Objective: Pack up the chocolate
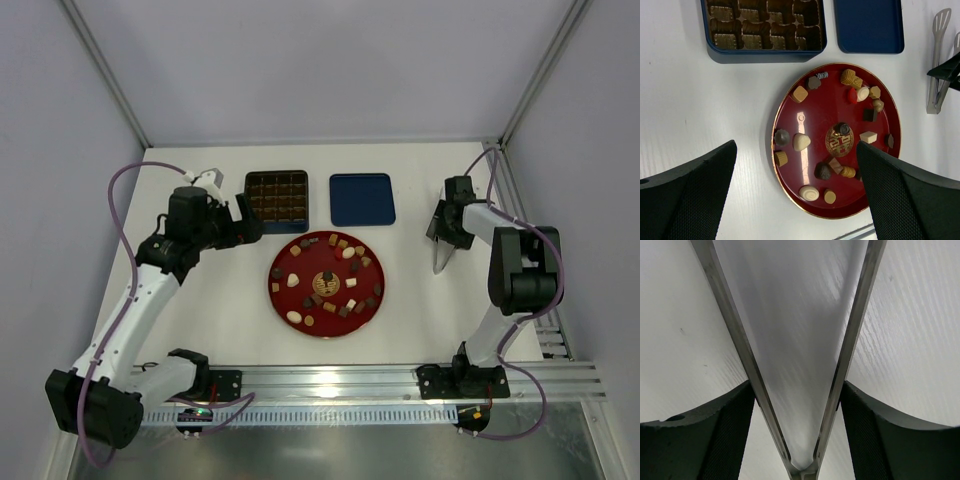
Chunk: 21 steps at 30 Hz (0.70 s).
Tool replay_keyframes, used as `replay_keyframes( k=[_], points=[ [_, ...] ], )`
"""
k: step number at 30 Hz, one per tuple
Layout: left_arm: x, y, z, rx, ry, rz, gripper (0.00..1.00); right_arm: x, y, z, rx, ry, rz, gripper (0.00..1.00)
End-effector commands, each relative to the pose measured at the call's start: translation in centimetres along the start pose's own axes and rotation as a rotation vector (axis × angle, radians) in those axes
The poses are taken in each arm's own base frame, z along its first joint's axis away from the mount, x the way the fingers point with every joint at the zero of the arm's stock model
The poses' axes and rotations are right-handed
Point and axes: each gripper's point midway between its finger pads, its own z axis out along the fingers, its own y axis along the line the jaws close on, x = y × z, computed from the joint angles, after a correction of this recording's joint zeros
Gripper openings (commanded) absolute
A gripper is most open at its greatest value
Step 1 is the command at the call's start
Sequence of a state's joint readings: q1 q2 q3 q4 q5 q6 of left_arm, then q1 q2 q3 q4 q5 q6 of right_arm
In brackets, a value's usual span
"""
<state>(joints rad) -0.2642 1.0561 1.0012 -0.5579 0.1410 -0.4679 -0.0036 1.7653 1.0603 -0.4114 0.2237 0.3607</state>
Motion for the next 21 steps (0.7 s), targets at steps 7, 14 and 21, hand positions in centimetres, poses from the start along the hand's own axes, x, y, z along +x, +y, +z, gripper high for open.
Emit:
replay_keyframes(
  k=[7, 14, 21],
  points=[
    [-0.2, -0.3, 0.1, 0.016, -0.007, 0.000, 1.00, -1.9, 1.6, 0.5, -0.051, -0.021, -0.034, 0.79],
    [-0.1, -0.3, 0.1, 0.017, -0.003, -0.002, 1.00, -0.3, 2.2, 0.4, -0.056, 0.011, -0.062, 0.79],
    [0.0, -0.3, 0.2, 0.020, 0.003, -0.004, 1.00, 0.1, 2.2, 0.4, -0.048, 0.017, -0.088, 0.78]
  ],
)
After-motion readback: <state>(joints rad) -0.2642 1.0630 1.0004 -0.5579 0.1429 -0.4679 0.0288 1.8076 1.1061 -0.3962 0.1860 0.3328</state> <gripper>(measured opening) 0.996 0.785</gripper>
